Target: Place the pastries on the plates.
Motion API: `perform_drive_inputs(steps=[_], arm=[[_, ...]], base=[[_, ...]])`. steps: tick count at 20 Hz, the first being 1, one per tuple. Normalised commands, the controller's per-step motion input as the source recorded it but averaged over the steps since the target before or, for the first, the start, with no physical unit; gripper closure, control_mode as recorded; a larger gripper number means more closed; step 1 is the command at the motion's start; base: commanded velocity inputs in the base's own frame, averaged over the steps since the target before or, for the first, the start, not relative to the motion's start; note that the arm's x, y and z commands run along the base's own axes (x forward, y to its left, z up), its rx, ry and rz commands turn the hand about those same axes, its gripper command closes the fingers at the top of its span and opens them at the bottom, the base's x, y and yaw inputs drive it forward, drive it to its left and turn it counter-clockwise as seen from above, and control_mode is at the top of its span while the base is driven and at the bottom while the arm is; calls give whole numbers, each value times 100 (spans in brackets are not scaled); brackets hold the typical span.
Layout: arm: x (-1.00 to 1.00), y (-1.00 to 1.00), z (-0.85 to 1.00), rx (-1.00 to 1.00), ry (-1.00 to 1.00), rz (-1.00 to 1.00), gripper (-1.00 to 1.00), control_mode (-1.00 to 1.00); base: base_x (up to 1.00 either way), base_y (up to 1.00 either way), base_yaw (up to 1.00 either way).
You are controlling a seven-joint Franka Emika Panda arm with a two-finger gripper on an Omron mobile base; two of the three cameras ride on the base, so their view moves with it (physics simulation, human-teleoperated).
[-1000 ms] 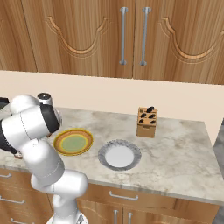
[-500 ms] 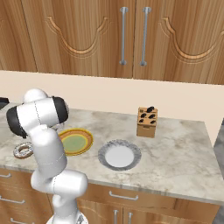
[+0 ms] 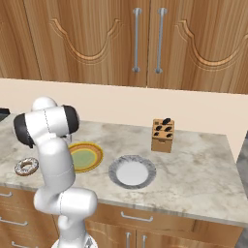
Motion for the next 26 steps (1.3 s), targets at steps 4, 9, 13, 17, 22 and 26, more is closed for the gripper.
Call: perform_drive_inputs(steps=[4,9,13,17,22,26], arm=[[0,7,-20,0,-1,-3,100,-100],[1,-5,28,0,-9,-1,100,-100],[0,-27,56,0,-4,0,100,-100],[-4,-59,16,0,5,0,100,-100],[-36,-90,3,-1,14,-3,100,-100],[-41,-82,0,-2,12,-3,100,-100]], base=[[0,0,0],[0,0,0],[0,0,0],[0,0,0],[0,0,0],[0,0,0]])
